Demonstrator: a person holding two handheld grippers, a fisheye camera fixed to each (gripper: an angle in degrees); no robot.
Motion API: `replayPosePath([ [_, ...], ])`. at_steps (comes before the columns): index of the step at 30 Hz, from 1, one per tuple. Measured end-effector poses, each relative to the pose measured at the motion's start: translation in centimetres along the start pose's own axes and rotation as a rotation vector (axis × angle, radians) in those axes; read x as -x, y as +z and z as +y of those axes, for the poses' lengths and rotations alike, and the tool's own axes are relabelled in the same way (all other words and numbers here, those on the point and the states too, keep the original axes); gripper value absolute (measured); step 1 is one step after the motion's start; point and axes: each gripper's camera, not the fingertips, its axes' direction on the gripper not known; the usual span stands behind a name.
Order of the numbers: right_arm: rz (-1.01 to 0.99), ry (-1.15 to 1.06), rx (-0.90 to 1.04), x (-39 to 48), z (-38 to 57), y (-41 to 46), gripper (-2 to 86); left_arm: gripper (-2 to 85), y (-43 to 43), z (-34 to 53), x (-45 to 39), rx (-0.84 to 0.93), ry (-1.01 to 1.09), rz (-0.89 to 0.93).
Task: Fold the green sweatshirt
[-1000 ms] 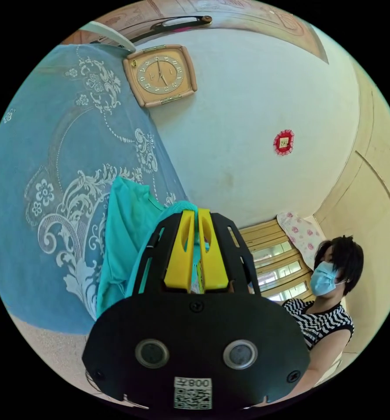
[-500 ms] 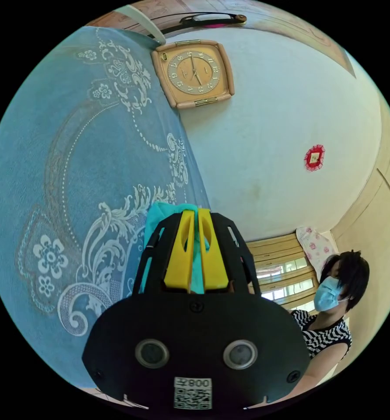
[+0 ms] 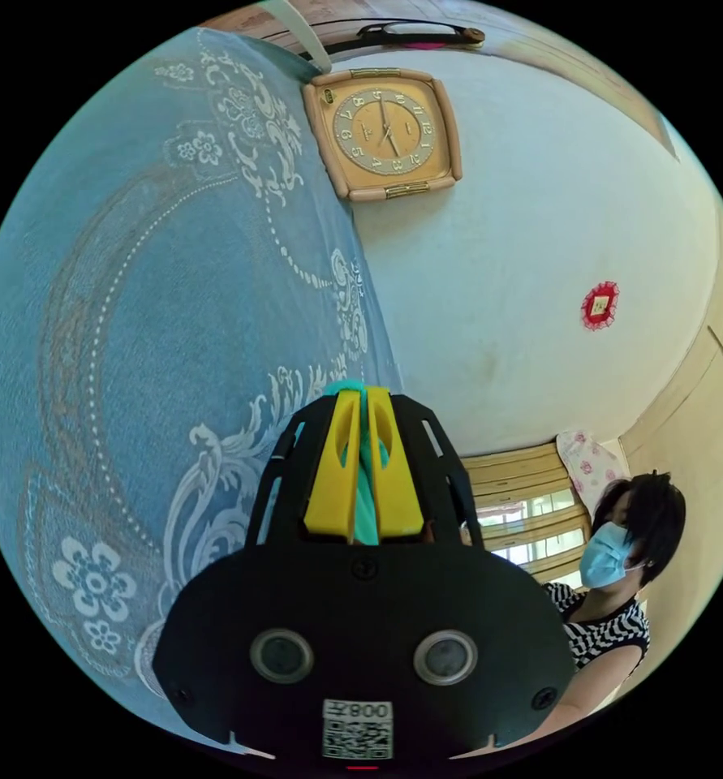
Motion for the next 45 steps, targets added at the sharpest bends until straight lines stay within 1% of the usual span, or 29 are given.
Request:
replayPosePath([
  [4, 0.025, -0.022, 0.011, 0.4, -1.5, 0.8, 0.4, 1.8, 1.9, -1.6, 0.1, 0.007, 0.019, -0.033],
  [11, 0.017, 0.053, -0.008, -2.3, -3.2, 2.9, 0.5, 2.4, 5.4, -2.5, 2.4, -0.023, -0.053, -0.082],
  [16, -0.098, 0.097, -0.054, -4.3, -2.4, 4.3, 0.7, 4.7, 7.4, -2.0, 2.9, -0.036, -0.057, -0.057],
  [19, -0.136, 0.081, -0.088, -4.4, -1.6, 5.3, 0.9, 6.6, 8.2, -1.4, 3.3, -0.078, -0.104, 0.005],
  [22, -0.198, 0.074, -0.172, -4.6, -0.5, 5.9, 1.2, 7.1, 8.9, -0.7, 2.7, -0.13, -0.089, 0.009],
  [24, -0.259, 0.066, -0.288, -4.8, 0.7, 5.7, 1.6, 7.3, 9.4, 0.1, 2.0, -0.159, -0.058, 0.022],
  [25, -0.264, 0.054, -0.308, -4.7, 1.1, 5.7, 1.7, 7.4, 10.3, 0.7, 1.2, -0.148, -0.012, 0.026],
  [26, -0.239, -0.001, -0.314, -3.7, 1.7, 6.2, 2.0, 7.7, 11.6, 1.4, 0.1, -0.093, 0.056, -0.004],
  [27, -0.162, -0.078, -0.276, -2.0, 2.4, 7.3, 2.4, 7.8, 12.5, 1.8, -0.7, -0.053, 0.098, -0.03],
  [28, -0.108, -0.113, -0.245, -1.0, 2.7, 8.2, 2.7, 8.3, 14.5, 2.7, -2.3, 0.044, 0.199, -0.095],
  [29, 0.004, -0.192, -0.174, 1.1, 3.5, 10.2, 3.3, 9.0, 16.6, 3.7, -3.9, 0.141, 0.304, -0.171],
  [30, 0.104, -0.288, -0.091, 3.3, 4.5, 12.7, 4.0, 9.5, 17.7, 4.3, -4.7, 0.184, 0.362, -0.212],
  [31, 0.152, -0.335, -0.045, 4.3, 5.0, 14.1, 4.3, 10.4, 20.1, 5.5, -6.1, 0.28, 0.478, -0.302],
  [32, 0.252, -0.429, 0.041, 6.2, 6.2, 16.9, 5.1, 11.5, 22.4, 6.8, -7.1, 0.372, 0.575, -0.399],
  [33, 0.372, -0.523, 0.119, 7.9, 7.4, 19.9, 5.6, 11.6, 23.6, 7.4, -7.6, 0.414, 0.623, -0.44],
  [34, 0.432, -0.567, 0.159, 8.6, 8.0, 21.5, 5.7, 12.0, 25.8, 8.7, -8.3, 0.492, 0.708, -0.497],
  [35, 0.533, -0.651, 0.24, 9.8, 9.2, 24.5, 5.8, 12.0, 27.8, 9.9, -8.9, 0.559, 0.785, -0.553],
  [36, 0.615, -0.731, 0.314, 10.6, 10.5, 27.4, 5.8, 12.0, 28.7, 10.5, -9.1, 0.589, 0.821, -0.58],
  [38, 0.729, -0.826, 0.394, 11.2, 12.1, 31.2, 5.8, 11.8, 32.2, 12.9, -9.5, 0.689, 0.95, -0.703],
  [39, 0.8, -0.883, 0.423, 11.4, 13.1, 33.4, 5.8, 11.6, 32.9, 13.4, -9.5, 0.707, 0.976, -0.73],
  [41, 0.895, -0.958, 0.44, 11.5, 14.4, 36.3, 5.8, 10.8, 35.6, 15.4, -9.3, 0.765, 1.066, -0.821],
  [43, 0.969, -1.026, 0.47, 11.4, 15.5, 39.0, 5.8, 10.1, 37.4, 16.7, -8.9, 0.789, 1.109, -0.889],
  [45, 1.061, -1.095, 0.512, 10.9, 16.8, 42.4, 5.8, 9.5, 38.9, 17.8, -8.5, 0.82, 1.14, -0.919],
])
